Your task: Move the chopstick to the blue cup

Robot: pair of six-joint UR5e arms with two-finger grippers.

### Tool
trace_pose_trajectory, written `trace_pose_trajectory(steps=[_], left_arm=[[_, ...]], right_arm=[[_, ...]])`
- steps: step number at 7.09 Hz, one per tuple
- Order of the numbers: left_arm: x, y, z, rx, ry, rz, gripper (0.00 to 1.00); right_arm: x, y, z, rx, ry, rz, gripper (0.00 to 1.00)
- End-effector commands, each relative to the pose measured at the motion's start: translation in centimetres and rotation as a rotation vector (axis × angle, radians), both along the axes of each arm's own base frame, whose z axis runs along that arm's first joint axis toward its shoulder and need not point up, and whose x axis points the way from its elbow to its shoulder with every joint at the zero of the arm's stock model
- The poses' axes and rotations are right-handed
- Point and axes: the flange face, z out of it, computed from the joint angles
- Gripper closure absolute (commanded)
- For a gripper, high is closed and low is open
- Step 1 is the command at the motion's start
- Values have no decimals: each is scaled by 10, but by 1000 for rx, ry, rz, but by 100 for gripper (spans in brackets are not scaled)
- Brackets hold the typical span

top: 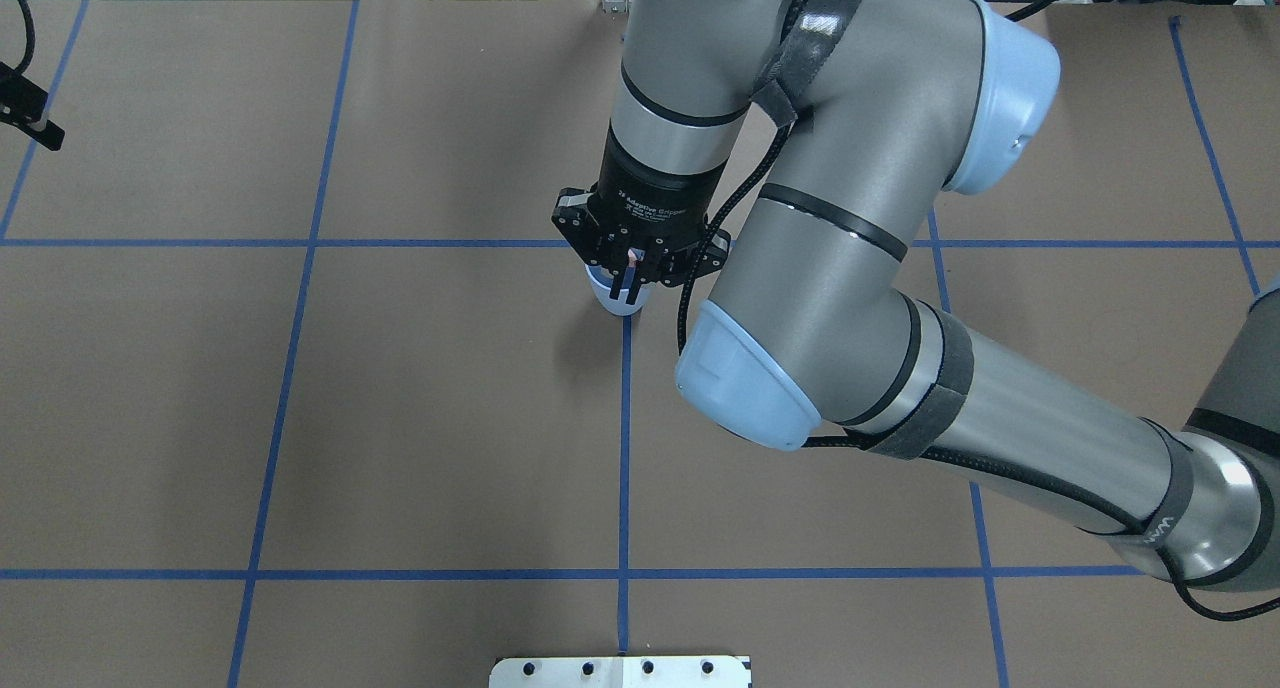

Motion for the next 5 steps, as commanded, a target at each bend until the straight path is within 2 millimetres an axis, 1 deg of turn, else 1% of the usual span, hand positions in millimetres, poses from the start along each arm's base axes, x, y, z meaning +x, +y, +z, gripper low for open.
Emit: trace_pose_trajectory(steps=[1, 3, 5], left_arm=[[0, -1, 4, -6, -3, -1, 2], [0, -1, 4, -6, -3, -1, 2], [0, -1, 4, -6, -3, -1, 2]], right_arm=[[-18, 0, 16, 7, -6, -13, 100], [-28, 0, 27, 9, -3, -23, 100], [-32, -3, 38, 15, -10, -22, 100]])
